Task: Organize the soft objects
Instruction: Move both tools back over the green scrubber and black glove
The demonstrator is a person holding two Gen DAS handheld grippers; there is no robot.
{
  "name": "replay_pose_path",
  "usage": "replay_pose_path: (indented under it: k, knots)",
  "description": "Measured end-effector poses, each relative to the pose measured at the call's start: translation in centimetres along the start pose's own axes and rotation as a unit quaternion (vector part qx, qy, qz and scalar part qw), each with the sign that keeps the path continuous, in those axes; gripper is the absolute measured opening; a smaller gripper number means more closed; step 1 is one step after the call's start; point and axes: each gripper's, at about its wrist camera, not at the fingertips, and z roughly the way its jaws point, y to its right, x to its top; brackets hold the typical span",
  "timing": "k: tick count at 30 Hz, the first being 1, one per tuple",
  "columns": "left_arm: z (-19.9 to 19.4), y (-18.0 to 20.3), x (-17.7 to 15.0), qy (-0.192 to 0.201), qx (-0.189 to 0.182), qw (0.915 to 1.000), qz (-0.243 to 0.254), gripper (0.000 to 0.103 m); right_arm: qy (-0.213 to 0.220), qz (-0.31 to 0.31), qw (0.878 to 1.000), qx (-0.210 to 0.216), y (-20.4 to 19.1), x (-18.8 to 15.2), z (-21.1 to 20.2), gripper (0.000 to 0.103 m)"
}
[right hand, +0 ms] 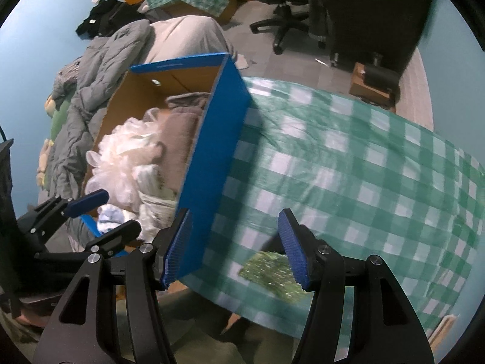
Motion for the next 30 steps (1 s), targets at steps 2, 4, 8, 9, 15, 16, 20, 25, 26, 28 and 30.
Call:
replay_pose_path:
  k: [2, 4, 8, 9, 15, 16, 20, 25, 26, 28, 30]
  knots:
    - [0.2, 1.0, 0.1, -0.001, -0.003, 1.0, 0.009, 0.069, -0.002, 0.002, 1.0, -0.006, 0.8, -0.3, -0.1, 0.06]
    - [0.4, 1.9, 0.1, -0.003, -0.006, 0.9998, 0.017, 0.069, -0.005, 0.003, 1.0, -0.011, 1.7, -0.6, -0.1, 0.06]
    - [1.0, 3.9, 0.0, -0.008, -0.013, 0.9994, 0.031, 0.069, -0.012, 0.002, 1.0, -0.021, 3.1, -1.1, 0.1, 0.06]
    - [1.1, 4.4, 0.0, -0.01, -0.015, 0.9993, 0.034, 0.069, -0.014, 0.001, 1.0, -0.023, 3.4, -1.2, 0.2, 0.06]
    - [2.3, 6.8, -0.1, -0.023, -0.027, 0.9985, 0.042, 0.07, -0.028, -0.004, 0.999, -0.034, 5.5, -2.0, 0.8, 0.06]
    - [2.6, 7.3, -0.1, -0.025, -0.029, 0.9984, 0.042, 0.07, -0.03, -0.004, 0.999, -0.035, 5.8, -2.2, 0.9, 0.06]
    - [3.9, 8.9, -0.5, -0.039, -0.038, 0.9975, 0.045, 0.074, -0.034, -0.001, 0.999, -0.04, 7.2, -2.9, 1.0, 0.06]
    - [5.6, 10.8, -1.0, -0.062, -0.045, 0.9958, 0.051, 0.074, -0.041, 0.022, 0.998, -0.045, 9.7, -4.4, 1.2, 0.06]
    - [5.9, 11.0, -1.1, -0.067, -0.045, 0.9954, 0.052, 0.074, -0.043, 0.026, 0.998, -0.046, 10.1, -4.6, 1.2, 0.06]
    - [6.9, 11.6, -1.4, -0.08, -0.044, 0.9944, 0.054, 0.074, -0.045, 0.036, 0.997, -0.046, 10.9, -5.1, 1.3, 0.06]
    - [7.7, 12.1, -1.5, -0.087, -0.041, 0.9937, 0.056, 0.074, -0.045, 0.045, 0.997, -0.045, 11.7, -5.6, 1.1, 0.06]
